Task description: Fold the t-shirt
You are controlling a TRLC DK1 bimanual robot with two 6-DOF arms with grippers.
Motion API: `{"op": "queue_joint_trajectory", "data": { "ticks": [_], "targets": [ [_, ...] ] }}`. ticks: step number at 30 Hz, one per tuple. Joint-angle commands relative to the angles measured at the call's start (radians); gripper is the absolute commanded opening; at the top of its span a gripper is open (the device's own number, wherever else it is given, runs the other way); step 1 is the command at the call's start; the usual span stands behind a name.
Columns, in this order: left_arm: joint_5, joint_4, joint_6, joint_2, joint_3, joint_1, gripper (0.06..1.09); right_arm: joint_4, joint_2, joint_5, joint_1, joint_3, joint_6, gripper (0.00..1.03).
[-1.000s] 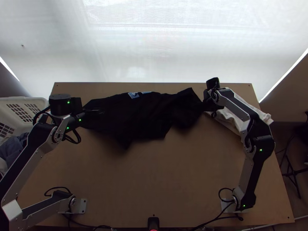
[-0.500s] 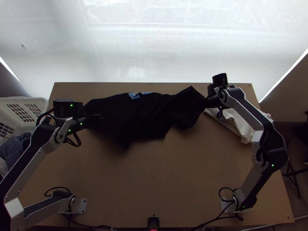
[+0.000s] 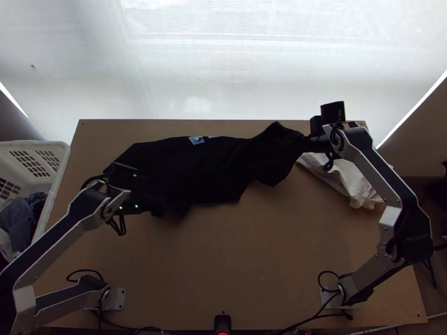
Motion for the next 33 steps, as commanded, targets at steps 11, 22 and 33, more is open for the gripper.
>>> {"op": "queue_joint_trajectory", "data": {
  "ticks": [11, 22, 33],
  "targets": [
    [-0.009, 0.180, -0.081, 0.149, -0.036, -0.211, 1.04, -0.004, -0.073, 0.001, -0.013, -0.063, -0.011, 0.03],
    [-0.066, 0.255, -0.090, 0.241, -0.045, -0.200, 1.03, -0.004, -0.100, 0.001, -0.022, -0.075, -0.017, 0.03],
    [-0.131, 0.287, -0.164, 0.060, -0.007, -0.099, 0.09, -0.020, -0.179, 0.001, -0.038, -0.072, -0.027, 0.03]
  ]
}}
